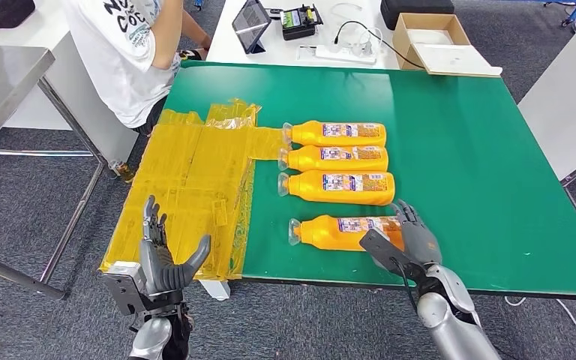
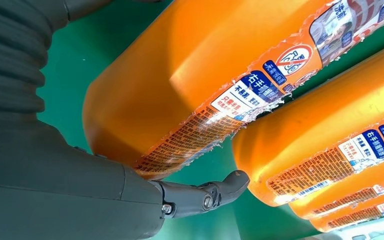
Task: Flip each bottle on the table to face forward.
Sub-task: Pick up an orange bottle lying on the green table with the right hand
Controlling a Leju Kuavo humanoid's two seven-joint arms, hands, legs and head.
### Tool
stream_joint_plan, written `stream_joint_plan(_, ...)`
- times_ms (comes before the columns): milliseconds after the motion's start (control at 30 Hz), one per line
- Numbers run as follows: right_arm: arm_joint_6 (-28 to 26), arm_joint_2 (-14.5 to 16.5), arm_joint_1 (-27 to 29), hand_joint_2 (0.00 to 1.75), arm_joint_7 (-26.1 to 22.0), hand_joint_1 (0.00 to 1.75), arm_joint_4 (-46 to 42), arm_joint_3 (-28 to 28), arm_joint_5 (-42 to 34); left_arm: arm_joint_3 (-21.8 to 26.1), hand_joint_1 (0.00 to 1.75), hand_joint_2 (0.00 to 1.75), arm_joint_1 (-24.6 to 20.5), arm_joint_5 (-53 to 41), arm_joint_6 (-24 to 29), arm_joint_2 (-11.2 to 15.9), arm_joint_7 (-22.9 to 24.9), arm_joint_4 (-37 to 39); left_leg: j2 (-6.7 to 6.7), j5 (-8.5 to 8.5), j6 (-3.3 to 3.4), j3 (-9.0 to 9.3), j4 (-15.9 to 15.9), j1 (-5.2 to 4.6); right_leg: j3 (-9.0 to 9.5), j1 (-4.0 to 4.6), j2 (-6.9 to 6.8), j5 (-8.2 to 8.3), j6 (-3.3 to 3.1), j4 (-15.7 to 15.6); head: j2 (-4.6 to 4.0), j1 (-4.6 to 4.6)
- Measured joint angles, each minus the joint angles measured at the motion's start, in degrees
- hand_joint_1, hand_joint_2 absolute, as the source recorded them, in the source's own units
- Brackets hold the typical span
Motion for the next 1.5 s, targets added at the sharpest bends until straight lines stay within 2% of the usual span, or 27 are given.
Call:
stream_joint_plan(433, 0.3, -0.1, -0.9, 1.75, 0.0, 0.0, 1.3, 0.5, 0.0, 0.0, 0.0, 1.75, 0.0, 0.0, -0.2, 0.0, 0.0, 0.1, 0.0, 0.0, 0.0, 0.05, 0.0, 0.0, 0.05, 0.0, 0.0, 0.0, 0.0, 0.0, 0.0, 0.0)
stream_joint_plan(633, 1.5, -0.2, -4.8, 1.75, -0.3, 0.0, 5.1, 2.6, -0.3, 0.0, 0.0, 1.75, -0.5, 0.0, -0.8, 0.0, 0.0, 0.7, 0.01, 0.03, 0.01, 0.09, 0.0, 0.0, 0.08, 0.0, 0.01, 0.02, 0.0, 0.0, 0.0, 0.01)
stream_joint_plan(767, 5.0, -0.5, -8.2, 1.75, -1.5, 0.0, 7.6, 5.1, -1.7, 0.0, 0.0, 1.75, -0.9, 0.0, -1.1, 0.0, 0.0, 1.4, 0.01, 0.05, 0.02, 0.1, 0.0, 0.0, 0.09, 0.01, 0.01, 0.03, 0.0, 0.0, 0.0, 0.0)
stream_joint_plan(933, 14.4, -3.1, -14.2, 1.75, -5.4, 0.0, 10.8, 9.2, -8.0, 0.0, 0.0, 1.75, -1.9, 0.0, -1.8, 0.1, -0.7, 3.0, 0.0, 0.06, 0.02, 0.12, 0.0, 0.0, 0.11, 0.0, 0.0, 0.04, 0.01, 0.0, 0.0, 0.01)
stream_joint_plan(1267, 16.8, -6.7, -18.1, 1.75, -5.2, 0.0, 12.7, 15.8, -13.9, 0.0, 0.0, 1.75, -2.9, 0.6, -2.4, 0.2, -1.0, 5.3, -0.02, 0.05, 0.03, 0.09, 0.0, -0.01, 0.11, 0.0, -0.01, 0.03, 0.03, 0.0, 0.0, -0.01)
stream_joint_plan(1500, 21.3, -9.8, -20.9, 1.75, -5.1, 0.0, 13.8, 21.9, -19.3, -0.2, 0.0, 1.75, -3.8, 0.8, -2.8, 0.3, -1.0, 6.8, -0.02, 0.05, 0.04, 0.1, 0.0, -0.01, 0.13, -0.01, -0.01, 0.04, 0.03, 0.0, 0.0, -0.01)
